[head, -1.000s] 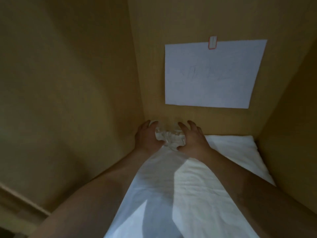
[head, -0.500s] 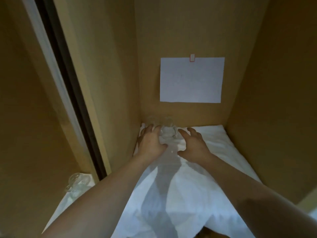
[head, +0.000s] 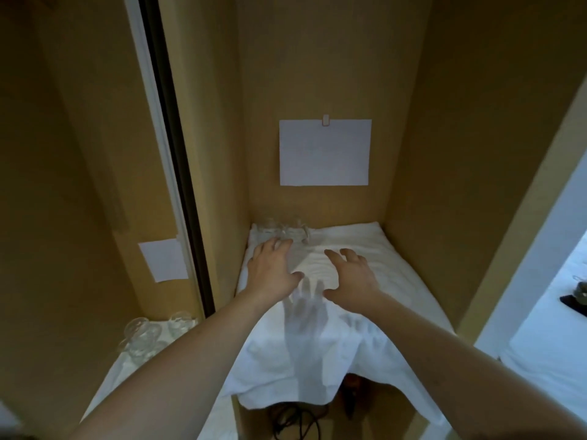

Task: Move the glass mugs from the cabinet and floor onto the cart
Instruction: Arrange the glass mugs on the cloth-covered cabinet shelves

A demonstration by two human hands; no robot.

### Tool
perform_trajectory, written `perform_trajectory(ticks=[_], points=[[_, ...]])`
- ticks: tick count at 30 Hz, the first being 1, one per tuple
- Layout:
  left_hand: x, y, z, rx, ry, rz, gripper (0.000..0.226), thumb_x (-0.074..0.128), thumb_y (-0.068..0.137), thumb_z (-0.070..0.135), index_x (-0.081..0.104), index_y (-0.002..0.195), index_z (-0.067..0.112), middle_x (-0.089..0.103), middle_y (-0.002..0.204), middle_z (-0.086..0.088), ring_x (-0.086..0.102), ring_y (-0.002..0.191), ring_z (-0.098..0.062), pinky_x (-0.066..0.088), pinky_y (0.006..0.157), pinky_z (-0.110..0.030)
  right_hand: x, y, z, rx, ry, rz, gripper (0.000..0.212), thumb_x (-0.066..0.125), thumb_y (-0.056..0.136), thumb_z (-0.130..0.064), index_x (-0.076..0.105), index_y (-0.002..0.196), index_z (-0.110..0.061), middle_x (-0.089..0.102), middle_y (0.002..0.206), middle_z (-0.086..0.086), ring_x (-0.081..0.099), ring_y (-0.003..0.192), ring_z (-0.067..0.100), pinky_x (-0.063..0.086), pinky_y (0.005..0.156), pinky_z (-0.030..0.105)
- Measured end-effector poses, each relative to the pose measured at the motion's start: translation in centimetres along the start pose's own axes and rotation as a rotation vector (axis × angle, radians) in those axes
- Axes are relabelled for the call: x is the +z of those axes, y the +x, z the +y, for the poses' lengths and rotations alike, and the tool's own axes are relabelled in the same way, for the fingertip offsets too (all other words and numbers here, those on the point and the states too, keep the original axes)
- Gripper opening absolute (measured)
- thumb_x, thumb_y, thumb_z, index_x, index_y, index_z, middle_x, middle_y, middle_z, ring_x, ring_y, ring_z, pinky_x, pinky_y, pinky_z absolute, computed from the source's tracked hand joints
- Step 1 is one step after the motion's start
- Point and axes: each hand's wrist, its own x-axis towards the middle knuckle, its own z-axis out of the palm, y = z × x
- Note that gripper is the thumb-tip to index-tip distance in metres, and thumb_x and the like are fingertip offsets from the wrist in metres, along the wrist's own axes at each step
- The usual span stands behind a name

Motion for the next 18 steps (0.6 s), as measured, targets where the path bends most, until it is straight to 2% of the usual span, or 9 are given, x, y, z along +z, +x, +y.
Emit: perform_trajectory(ticks=[10, 18], points=[[-1.9, -12.0, 4.2, -0.037, -0.008, -0.007, 0.08, 0.07, 0.086, 0.046, 0.032, 0.153, 0.027, 0.026, 0.161, -0.006, 0.019, 0.147, -0.029, 0.028, 0.117, -0.046, -1.5, -11.5, 0.1, -0.03, 0.008, -0.046, 0.089, 0.07, 0.085, -0.041, 0.02, 0.157, -0.028, 0.022, 0.16, 0.011, 0.025, 0.143, 0.034, 0.036, 0.112, 0.045], [-4.4, -20.1, 3.3, -0.115, 0.068, -0.007, 0.078, 0.068, 0.087, 0.049, 0.032, 0.153, 0.026, 0.027, 0.16, -0.005, 0.02, 0.147, -0.03, 0.03, 0.115, -0.046, 0.0, -17.3, -2.7, -0.114, 0.039, -0.072, 0.089, 0.069, 0.086, -0.042, 0.018, 0.157, -0.029, 0.022, 0.161, 0.01, 0.026, 0.143, 0.034, 0.038, 0.111, 0.045]])
